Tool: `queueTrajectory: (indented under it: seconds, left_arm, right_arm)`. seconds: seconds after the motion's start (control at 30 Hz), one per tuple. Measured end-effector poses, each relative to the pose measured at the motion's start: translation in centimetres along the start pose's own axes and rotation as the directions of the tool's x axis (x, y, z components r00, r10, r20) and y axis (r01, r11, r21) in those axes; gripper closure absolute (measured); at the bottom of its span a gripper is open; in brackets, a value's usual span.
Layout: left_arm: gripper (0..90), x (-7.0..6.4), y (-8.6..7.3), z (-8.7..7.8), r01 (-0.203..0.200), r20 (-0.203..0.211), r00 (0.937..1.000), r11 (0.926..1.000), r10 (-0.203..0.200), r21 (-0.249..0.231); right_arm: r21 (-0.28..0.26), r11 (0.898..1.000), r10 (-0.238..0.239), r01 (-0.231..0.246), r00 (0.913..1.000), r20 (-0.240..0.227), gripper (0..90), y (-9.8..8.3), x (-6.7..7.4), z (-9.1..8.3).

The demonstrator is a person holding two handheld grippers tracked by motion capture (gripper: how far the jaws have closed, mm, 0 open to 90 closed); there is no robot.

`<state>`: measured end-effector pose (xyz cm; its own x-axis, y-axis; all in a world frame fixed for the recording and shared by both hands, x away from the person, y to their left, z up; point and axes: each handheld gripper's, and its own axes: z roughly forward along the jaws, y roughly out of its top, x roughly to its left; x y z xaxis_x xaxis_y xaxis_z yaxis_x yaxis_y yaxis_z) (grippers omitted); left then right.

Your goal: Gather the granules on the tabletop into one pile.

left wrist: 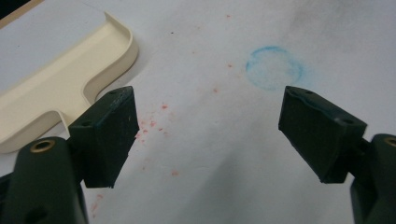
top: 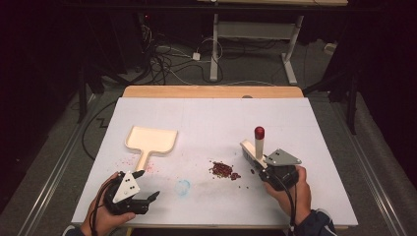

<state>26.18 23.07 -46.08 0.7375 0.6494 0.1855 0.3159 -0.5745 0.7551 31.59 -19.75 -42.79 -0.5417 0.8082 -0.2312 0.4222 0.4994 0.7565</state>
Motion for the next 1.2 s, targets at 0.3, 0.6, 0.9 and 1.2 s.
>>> queueTrajectory:
  seconds: [0.3, 0.6, 0.9, 1.2]
  left_arm:
    - [19.2, 0.0, 0.2, 0.3, 0.000, 0.006, 1.0000, 1.0000, 0.000, 0.000]
    - [19.2, 0.2, 0.0, 0.1, -0.004, -0.005, 1.0000, 1.0000, 0.004, -0.005]
    - [19.3, 0.1, 0.0, 0.1, 0.010, -0.006, 0.9999, 0.9999, -0.010, 0.003]
    - [19.2, 0.0, -0.1, -0.2, 0.008, -0.015, 0.9999, 1.0000, -0.008, 0.003]
  right_arm:
    - [-0.025, 0.999, -0.021, 0.021, 0.9997, -0.015, 67.2, 1.8, 3.5, 1.5]
    - [-0.132, 0.991, 0.011, -0.020, 0.9979, -0.064, 67.2, 2.8, 1.8, 0.6]
    - [-0.226, 0.965, -0.188, 0.135, 0.9536, -0.235, 67.2, 1.0, -1.1, -3.4]
    - [-0.256, 0.936, -0.329, 0.241, 0.8538, -0.403, 67.1, -2.5, -2.2, -7.8]
